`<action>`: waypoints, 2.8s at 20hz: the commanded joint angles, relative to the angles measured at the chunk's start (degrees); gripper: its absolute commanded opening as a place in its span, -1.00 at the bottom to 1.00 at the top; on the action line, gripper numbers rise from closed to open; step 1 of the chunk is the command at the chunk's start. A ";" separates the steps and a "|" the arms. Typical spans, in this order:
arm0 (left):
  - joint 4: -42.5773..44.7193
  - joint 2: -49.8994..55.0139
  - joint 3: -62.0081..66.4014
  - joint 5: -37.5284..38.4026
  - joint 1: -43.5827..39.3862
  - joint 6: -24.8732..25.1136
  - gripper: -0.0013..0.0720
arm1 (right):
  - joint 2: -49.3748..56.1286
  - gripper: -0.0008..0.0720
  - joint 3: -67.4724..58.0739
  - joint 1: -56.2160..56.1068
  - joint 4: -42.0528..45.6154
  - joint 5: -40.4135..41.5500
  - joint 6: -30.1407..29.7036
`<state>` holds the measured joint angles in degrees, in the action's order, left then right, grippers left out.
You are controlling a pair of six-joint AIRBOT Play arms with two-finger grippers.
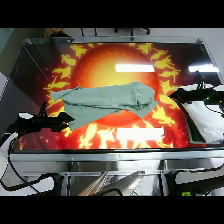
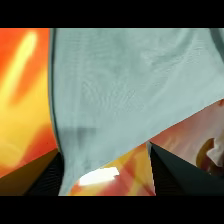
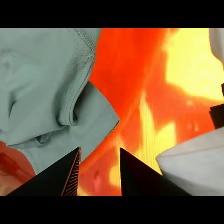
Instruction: Fold the shirts.
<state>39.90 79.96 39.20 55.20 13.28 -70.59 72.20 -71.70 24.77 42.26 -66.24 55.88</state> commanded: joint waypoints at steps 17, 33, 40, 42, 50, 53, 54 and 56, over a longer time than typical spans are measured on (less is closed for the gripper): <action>6.08 0.13 6.19 -0.96 10.58 4.17 -0.93 | -0.68 0.11 21.31 -8.35 -3.93 8.92 2.43; 3.52 -2.19 9.35 4.85 10.58 6.27 -0.93 | -3.93 -0.94 17.07 -18.99 -9.44 12.55 0.28; -8.94 -19.32 43.47 17.51 10.56 2.60 -0.94 | -22.27 -0.94 -14.99 -6.69 -26.38 5.29 -3.26; -9.03 -22.21 59.87 15.39 10.47 0.57 -0.93 | -24.22 -0.94 -29.31 -2.38 -27.98 6.78 -4.17; 1.77 -27.36 88.04 8.76 10.56 -4.26 -0.93 | -26.43 -0.94 -55.23 1.79 -27.96 16.26 -9.81; 0.76 -30.05 68.72 8.28 9.66 -0.07 -0.93 | -22.71 -0.94 -53.40 1.79 -30.38 12.00 -9.20; -1.16 -29.22 62.66 8.15 7.98 1.55 -0.93 | -20.72 -0.94 -51.80 1.77 -32.81 9.84 -9.22; -2.25 -24.72 53.13 7.54 2.45 4.81 -0.93 | -15.61 -0.94 -46.49 0.04 -36.52 5.27 -9.29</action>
<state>39.11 52.58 105.03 63.61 20.51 -70.32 51.59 -122.26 26.02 10.61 -55.57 46.89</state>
